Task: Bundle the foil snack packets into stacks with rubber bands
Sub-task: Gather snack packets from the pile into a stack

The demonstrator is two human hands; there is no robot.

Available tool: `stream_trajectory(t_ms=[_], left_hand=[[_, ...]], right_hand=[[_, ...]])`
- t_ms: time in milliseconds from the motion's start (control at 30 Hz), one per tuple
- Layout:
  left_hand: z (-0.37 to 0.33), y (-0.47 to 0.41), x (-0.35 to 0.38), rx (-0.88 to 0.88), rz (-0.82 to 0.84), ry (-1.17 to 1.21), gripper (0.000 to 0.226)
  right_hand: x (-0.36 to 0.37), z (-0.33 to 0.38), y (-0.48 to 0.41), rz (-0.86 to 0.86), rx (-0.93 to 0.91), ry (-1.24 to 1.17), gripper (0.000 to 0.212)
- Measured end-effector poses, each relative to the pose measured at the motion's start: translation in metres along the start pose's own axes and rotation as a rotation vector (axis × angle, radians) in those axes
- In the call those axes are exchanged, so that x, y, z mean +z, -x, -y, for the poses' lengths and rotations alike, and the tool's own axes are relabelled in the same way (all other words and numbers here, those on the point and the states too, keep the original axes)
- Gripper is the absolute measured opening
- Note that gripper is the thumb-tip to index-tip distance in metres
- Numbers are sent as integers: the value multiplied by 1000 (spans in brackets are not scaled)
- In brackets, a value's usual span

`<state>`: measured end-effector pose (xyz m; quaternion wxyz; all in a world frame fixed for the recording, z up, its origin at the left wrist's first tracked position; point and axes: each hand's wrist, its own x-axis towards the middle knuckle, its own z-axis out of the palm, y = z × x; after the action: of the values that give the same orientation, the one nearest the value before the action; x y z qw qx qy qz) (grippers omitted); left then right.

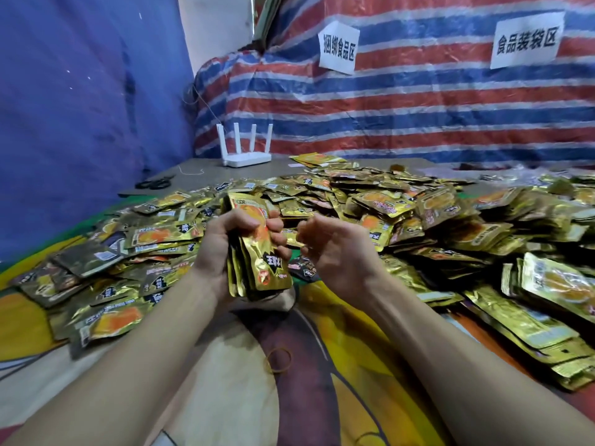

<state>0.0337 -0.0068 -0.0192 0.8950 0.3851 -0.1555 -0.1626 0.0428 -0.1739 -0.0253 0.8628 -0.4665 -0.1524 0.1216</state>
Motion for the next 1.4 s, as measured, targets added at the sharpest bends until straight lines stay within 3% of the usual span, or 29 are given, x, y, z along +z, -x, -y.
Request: stream_trajectory(t_ms=[67,133,200,300,433,667,867,1133,1400], left_hand=[[5,-1,1,-42,-24,-79,60],[11,-1,4,-89,-80,-161,50],[16,-2,6,-122,-127,-246,35],[17,-1,8,-117,-159,-355,25],[18,-2,5,-69,-286,-440,47],[17,-6,7,319,-516,-316,19],[19,-5,12,424,-486,-285,15],[19,0,17,549,-409,-322,21],[12,0,23,510,-392,-70,16]], right_hand=[[-2,5,2,3,-3,-131,21],[-2,8,4,4,-43,-254,15],[-2,9,4,13,-68,-269,31],[-3,8,2,28,-78,-175,41],[-3,7,3,38,-82,-85,44],[-3,-9,8,-8,-125,411,60],[4,-14,10,63,-55,621,53],[2,-14,8,149,65,551,65],[15,-22,12,135,19,429,74]])
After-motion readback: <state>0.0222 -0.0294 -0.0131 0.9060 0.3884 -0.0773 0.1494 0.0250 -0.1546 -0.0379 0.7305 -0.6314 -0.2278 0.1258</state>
